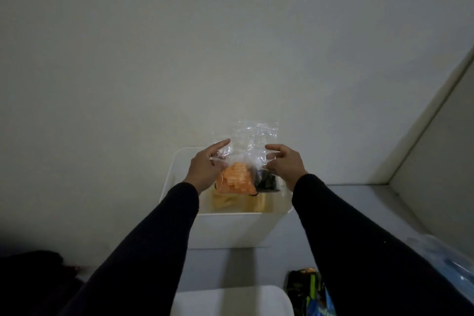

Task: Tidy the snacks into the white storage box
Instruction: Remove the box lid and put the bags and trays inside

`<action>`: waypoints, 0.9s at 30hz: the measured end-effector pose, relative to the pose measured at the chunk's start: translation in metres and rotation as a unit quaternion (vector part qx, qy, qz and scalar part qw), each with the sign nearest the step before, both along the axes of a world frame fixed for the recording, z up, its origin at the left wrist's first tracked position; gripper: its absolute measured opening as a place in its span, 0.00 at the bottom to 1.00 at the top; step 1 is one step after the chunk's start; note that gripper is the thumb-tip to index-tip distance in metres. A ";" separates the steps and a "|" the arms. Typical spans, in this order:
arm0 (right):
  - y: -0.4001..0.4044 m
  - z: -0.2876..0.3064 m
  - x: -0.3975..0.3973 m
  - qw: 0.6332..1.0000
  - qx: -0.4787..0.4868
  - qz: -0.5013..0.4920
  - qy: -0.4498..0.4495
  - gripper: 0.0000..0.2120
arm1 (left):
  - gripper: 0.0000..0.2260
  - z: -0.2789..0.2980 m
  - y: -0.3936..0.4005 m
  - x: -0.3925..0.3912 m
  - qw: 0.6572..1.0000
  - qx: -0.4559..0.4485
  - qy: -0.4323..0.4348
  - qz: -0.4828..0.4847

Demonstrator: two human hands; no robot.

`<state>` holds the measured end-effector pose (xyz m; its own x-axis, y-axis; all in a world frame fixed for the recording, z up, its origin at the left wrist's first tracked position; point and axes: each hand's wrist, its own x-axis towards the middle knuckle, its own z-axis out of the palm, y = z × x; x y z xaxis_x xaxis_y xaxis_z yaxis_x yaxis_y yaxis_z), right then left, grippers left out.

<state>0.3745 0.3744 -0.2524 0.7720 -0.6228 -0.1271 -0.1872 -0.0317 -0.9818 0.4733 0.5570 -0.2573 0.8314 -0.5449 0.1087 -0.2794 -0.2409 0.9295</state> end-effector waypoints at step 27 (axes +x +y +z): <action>-0.009 -0.120 0.064 0.973 -0.019 0.016 0.230 0.11 | 0.21 -0.128 -0.028 0.064 0.961 0.232 0.145 -0.028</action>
<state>0.4389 0.3658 -0.3720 0.6586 -0.6105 -0.4399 -0.6040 -0.0802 -0.7930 0.5375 0.5290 -0.3850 0.7578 -0.5241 -0.3886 -0.0505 -0.6409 0.7659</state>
